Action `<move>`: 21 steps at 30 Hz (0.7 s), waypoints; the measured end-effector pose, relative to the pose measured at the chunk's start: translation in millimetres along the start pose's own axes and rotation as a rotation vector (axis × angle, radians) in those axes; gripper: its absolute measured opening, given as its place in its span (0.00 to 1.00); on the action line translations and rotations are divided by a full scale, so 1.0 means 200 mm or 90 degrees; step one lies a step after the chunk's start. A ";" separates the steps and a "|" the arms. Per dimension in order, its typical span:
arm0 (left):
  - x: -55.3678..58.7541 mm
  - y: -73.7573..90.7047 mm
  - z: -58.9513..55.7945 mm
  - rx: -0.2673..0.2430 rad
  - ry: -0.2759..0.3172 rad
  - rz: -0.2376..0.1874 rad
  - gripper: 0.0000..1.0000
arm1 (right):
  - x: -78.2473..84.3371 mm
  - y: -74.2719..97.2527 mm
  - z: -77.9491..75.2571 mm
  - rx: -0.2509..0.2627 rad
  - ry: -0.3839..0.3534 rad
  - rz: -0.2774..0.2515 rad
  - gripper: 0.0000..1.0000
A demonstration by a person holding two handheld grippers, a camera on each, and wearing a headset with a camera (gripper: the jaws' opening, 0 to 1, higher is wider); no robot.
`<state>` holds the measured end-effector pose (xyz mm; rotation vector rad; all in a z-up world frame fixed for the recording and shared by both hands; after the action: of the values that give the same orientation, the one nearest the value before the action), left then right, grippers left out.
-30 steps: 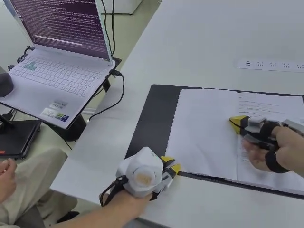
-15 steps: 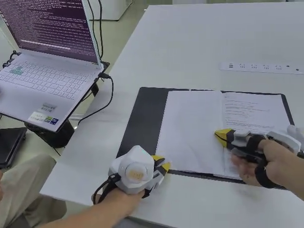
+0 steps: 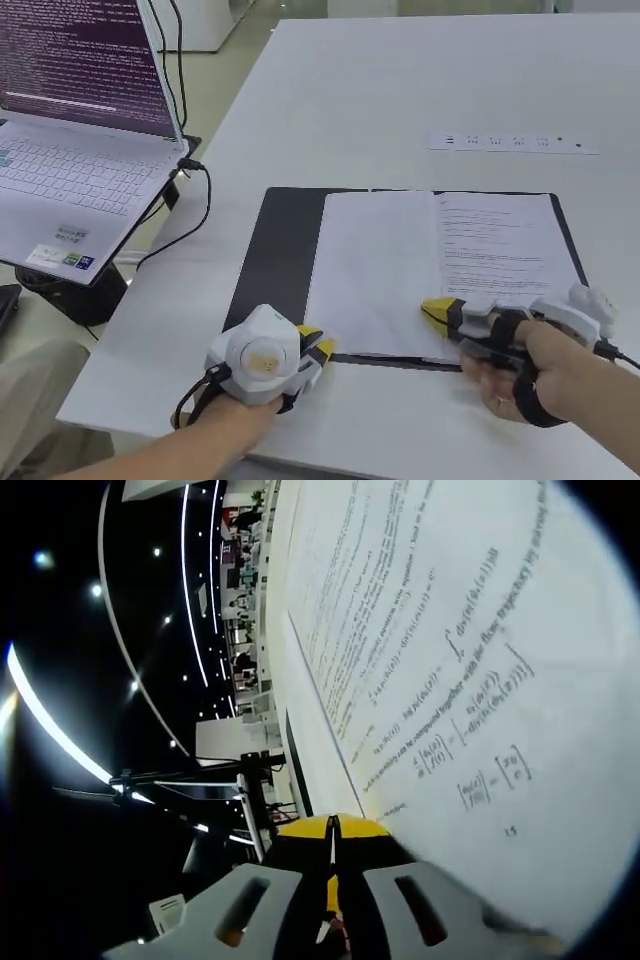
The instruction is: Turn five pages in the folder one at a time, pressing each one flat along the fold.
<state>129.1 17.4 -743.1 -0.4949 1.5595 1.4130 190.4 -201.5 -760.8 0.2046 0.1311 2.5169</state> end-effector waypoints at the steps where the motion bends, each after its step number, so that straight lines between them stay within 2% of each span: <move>1: 0.00 0.00 0.00 0.000 0.000 0.000 0.09 | 0.01 0.00 0.00 0.000 0.000 0.000 0.00; 8: 0.00 0.00 0.00 0.000 0.002 0.000 0.09 | 0.10 0.08 -0.02 0.001 -0.004 0.022 0.00; 13: 0.00 0.00 0.00 0.000 0.002 0.000 0.09 | 0.14 0.13 -0.02 0.000 -0.020 0.023 0.00; 21: 0.00 -0.01 0.00 -0.001 0.001 0.003 0.09 | 0.18 0.18 -0.05 0.011 -0.023 0.038 0.00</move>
<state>130.0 16.5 -743.2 -0.4933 1.5613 1.4179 139.6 -210.4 -761.9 0.2652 0.1334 2.5708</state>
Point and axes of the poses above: the centre of the closed fingertips' face, and the gripper's own axes: y roughly backward along the fingers, z roughly to its left, x roughly out of its underside, the point moved 8 cm from there along y, roughly backward along the fingers, and after that the axes turned 11 degrees about -x, right-handed, at the moved point
